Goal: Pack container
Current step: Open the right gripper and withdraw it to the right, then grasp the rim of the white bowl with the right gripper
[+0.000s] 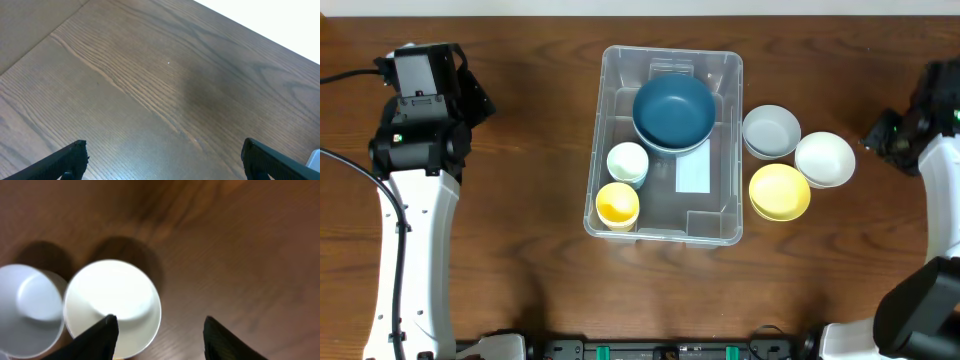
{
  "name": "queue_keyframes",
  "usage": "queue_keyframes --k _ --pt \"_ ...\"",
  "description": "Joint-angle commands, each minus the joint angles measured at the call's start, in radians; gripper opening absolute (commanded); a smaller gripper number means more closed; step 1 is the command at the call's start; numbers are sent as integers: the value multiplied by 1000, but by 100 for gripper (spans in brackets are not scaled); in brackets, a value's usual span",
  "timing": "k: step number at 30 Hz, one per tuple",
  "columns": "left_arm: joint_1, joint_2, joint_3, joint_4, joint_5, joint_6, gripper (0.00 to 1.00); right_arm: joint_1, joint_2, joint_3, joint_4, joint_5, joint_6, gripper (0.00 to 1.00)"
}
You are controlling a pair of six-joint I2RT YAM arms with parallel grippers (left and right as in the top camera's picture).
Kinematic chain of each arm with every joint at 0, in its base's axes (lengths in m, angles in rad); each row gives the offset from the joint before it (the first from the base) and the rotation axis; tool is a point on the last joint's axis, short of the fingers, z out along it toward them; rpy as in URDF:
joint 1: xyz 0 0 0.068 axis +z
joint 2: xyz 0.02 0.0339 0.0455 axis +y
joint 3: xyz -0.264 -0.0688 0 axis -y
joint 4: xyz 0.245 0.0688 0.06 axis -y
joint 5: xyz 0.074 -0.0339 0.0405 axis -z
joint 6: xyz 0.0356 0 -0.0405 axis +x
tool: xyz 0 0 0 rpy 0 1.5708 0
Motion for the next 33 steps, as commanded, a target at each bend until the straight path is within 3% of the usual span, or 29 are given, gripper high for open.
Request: queue_keyframes --k 1,4,21,27,33 --pt "5 -2 13 -3 -21 9 98 -13 8 -98 85 -121 -69 60" --pt "5 -2 13 -3 -21 9 98 -11 8 -180 198 -131 -69 65" --pt "5 -2 13 -3 -21 10 98 -11 8 -385 428 -102 -49 59" --pt "5 -2 13 -3 -21 9 98 -11 8 -428 485 -102 -49 45" --pt "5 -2 13 -3 -21 9 98 -11 8 -430 484 -101 -49 40"
